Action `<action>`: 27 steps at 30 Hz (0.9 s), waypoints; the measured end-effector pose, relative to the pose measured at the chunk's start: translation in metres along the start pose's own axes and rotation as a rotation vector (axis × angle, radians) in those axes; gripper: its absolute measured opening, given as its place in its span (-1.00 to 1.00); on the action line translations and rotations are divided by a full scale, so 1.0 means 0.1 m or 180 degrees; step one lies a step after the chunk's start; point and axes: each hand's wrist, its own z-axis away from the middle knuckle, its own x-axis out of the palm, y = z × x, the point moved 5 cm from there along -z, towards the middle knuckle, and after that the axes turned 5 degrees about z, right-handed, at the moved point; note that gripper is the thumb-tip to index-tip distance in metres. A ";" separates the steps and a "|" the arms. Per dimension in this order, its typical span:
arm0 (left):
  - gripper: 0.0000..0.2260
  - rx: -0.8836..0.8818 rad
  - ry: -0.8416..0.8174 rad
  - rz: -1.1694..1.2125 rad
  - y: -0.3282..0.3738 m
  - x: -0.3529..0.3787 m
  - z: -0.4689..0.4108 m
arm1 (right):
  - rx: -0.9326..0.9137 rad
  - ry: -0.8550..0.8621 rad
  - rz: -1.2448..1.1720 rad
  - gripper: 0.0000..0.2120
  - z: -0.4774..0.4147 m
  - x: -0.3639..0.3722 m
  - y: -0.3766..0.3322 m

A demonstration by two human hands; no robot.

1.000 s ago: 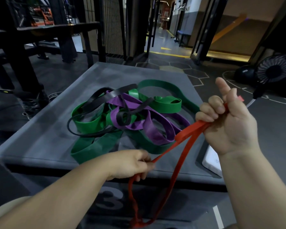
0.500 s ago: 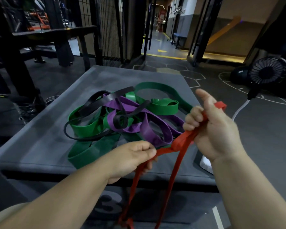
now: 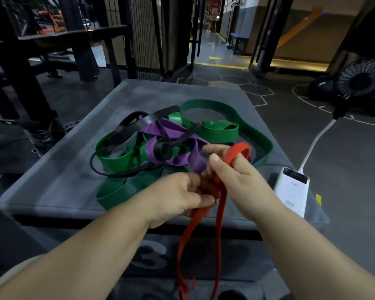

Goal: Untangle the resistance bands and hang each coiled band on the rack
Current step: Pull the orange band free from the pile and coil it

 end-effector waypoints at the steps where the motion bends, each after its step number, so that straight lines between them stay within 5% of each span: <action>1: -0.87 0.0028 0.0102 0.0054 0.01 -0.02 0.00 | 0.0024 0.0037 0.0137 -0.92 0.00 0.02 0.02; 9: -0.73 0.0275 0.0927 0.0693 0.01 -0.12 -0.03 | 0.0366 0.0277 0.0478 -0.90 0.02 0.05 0.04; 13: -0.88 0.0145 0.0346 0.0567 -0.07 -0.01 -0.06 | 0.0308 0.0519 0.0599 -0.89 0.00 -0.01 0.00; 16: -0.94 -0.0237 -0.0469 -0.0474 -0.17 0.07 -0.01 | 0.0458 0.0741 0.0333 -0.84 -0.02 -0.12 0.03; 19: -0.94 -0.0346 -0.0210 -0.1147 -0.23 -0.01 -0.04 | 0.0548 0.0854 -0.0089 -0.79 -0.05 -0.25 0.05; 23: -0.95 0.0213 0.0402 0.0125 -0.01 -0.13 -0.04 | 0.0794 0.0723 -0.0513 -0.74 -0.07 -0.30 0.12; 27: -0.92 0.0727 0.0629 0.0739 0.23 -0.21 0.04 | 0.1129 -0.0031 -0.0877 -0.59 0.00 -0.14 0.13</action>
